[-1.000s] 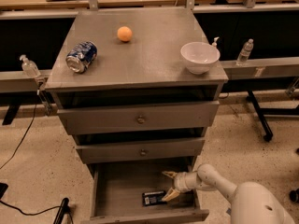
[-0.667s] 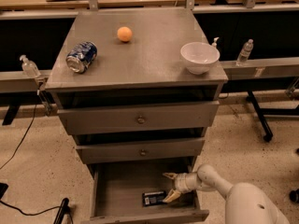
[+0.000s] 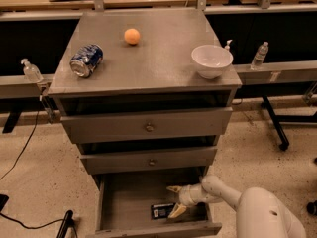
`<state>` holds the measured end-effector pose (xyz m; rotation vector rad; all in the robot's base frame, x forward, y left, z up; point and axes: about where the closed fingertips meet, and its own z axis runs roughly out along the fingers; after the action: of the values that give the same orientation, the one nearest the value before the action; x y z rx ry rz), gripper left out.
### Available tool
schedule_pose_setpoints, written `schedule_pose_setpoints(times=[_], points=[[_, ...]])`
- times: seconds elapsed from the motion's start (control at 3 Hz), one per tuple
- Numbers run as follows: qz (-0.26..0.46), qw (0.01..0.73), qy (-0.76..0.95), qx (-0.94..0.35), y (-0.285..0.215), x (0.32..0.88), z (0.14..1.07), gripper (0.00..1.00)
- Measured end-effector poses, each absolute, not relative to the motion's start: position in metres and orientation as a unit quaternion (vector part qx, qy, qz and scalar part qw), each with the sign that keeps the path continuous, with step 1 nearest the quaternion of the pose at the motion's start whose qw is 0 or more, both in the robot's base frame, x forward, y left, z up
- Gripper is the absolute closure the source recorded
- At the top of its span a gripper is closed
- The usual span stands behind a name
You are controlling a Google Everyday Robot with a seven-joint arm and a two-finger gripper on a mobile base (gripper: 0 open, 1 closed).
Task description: Pick rxbar blueberry from bottom drawer and place on counter
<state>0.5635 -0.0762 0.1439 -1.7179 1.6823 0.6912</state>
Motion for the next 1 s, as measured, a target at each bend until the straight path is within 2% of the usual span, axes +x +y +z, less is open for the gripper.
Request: schedule_pose_setpoints(times=[0.67, 1.0], points=[[0.264, 0.279, 0.643, -0.662, -0.060, 0.552, 0.127, 0.29], [0.257, 0.263, 0.651, -0.664, -0.061, 0.550, 0.117, 0.45]])
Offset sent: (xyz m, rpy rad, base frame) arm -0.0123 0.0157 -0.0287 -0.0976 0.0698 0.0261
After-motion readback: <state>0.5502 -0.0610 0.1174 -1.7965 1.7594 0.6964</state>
